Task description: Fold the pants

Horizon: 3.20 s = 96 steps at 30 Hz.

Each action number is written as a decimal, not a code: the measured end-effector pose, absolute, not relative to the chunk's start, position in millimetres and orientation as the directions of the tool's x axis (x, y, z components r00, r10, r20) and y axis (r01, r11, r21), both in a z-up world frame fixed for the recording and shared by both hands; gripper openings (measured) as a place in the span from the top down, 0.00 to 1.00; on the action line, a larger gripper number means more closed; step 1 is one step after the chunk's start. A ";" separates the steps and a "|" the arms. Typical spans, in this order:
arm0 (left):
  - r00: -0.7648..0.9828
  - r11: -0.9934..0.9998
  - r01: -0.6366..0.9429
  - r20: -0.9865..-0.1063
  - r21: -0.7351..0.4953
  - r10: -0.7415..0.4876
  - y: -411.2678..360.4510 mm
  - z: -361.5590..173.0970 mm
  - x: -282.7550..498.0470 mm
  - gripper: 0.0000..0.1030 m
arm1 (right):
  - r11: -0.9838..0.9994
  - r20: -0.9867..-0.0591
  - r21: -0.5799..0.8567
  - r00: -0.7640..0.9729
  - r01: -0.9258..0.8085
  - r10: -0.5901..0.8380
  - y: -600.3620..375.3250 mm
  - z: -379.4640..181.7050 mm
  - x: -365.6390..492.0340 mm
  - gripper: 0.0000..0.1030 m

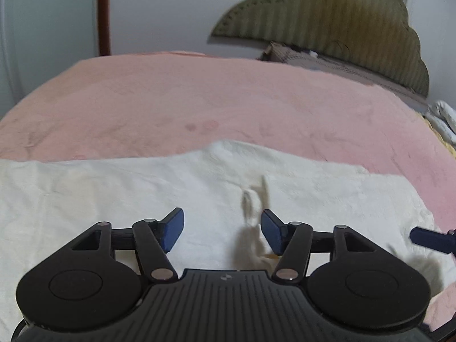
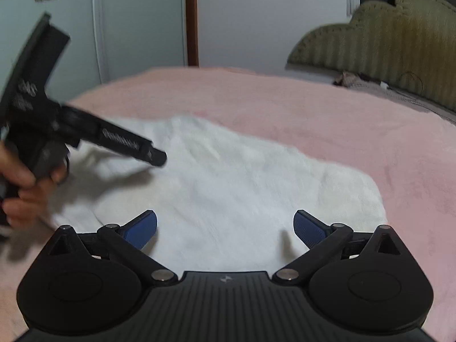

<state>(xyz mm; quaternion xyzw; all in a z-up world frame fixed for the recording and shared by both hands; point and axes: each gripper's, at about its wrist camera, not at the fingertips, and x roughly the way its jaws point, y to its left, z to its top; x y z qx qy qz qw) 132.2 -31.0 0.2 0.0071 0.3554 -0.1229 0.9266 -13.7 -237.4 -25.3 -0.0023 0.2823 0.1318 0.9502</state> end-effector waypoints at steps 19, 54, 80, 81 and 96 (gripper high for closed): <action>0.744 0.994 0.102 -0.666 0.037 -0.052 62.8 -9.7 98.7 0.12 | 0.951 -0.630 -0.082 0.755 -0.299 0.183 -159.0 -41.0 -0.8 0.00; 0.764 0.879 -0.161 -0.620 -0.450 -0.178 243.8 36.3 35.1 0.04 | 0.545 -0.421 -0.644 0.843 -0.538 0.335 44.0 -47.7 -65.4 0.09; 0.714 0.552 -0.242 -0.532 -0.798 -0.455 231.7 -34.4 119.7 0.74 | 0.795 -0.501 0.030 0.679 -0.606 0.536 -48.9 11.4 46.6 0.64; 0.716 0.555 -0.250 -0.538 -0.793 -0.446 232.2 -36.2 118.8 0.77 | 0.819 -0.554 0.034 0.671 -0.573 0.493 -51.7 0.3 60.9 0.64; 0.867 0.913 0.140 -0.398 -0.382 -0.300 77.1 98.3 66.6 0.87 | 0.826 -0.490 -0.059 0.737 -0.561 0.466 -104.6 31.8 94.8 0.51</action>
